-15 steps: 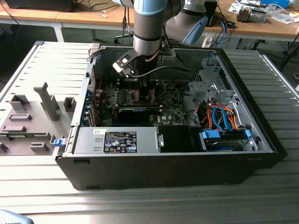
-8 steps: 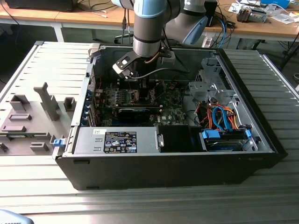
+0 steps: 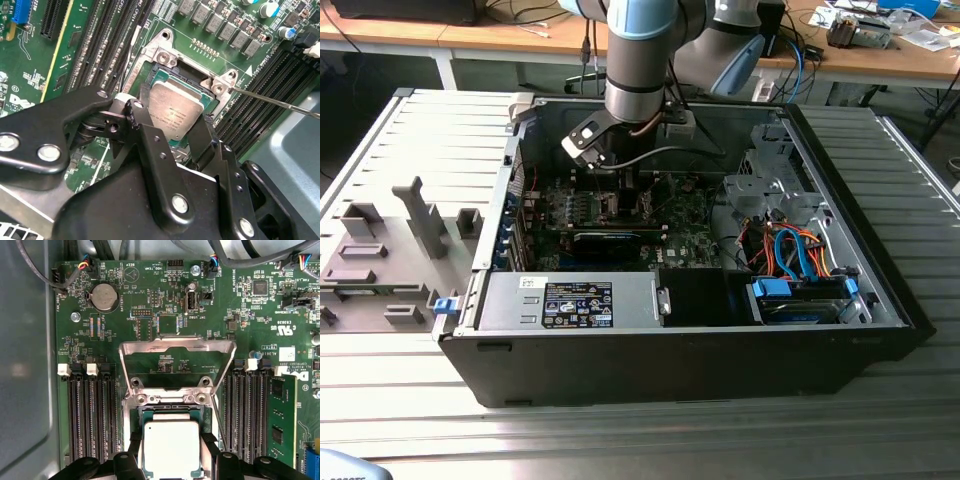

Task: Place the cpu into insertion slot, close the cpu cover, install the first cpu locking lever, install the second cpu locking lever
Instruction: 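Place the cpu into insertion slot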

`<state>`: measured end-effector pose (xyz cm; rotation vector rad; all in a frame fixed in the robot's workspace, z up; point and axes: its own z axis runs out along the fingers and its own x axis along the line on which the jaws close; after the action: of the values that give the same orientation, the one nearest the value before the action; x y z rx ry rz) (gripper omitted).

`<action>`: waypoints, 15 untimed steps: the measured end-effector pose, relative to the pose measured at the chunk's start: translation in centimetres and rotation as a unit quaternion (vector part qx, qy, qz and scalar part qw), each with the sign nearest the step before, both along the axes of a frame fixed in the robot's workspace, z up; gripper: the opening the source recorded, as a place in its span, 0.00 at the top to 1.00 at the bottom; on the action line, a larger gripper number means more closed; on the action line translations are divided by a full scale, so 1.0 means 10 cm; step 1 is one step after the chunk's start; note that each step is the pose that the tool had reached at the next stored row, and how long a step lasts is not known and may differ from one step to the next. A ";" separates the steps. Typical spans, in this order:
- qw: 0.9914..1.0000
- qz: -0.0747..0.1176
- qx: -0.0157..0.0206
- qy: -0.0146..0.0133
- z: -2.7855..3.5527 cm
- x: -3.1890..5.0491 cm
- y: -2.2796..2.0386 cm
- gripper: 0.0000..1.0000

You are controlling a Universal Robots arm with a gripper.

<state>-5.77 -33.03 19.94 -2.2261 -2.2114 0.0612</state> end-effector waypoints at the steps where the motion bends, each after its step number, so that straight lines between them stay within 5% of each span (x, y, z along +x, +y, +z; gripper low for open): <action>1: 1.000 0.000 0.000 0.000 0.000 0.001 0.000 0.46; 12: 1.000 0.000 0.000 0.000 -0.003 0.004 0.001 0.46; 15: 1.000 0.000 0.000 0.000 -0.002 0.003 0.000 0.38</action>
<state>-5.73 -33.03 19.92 -2.2260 -2.2114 0.0610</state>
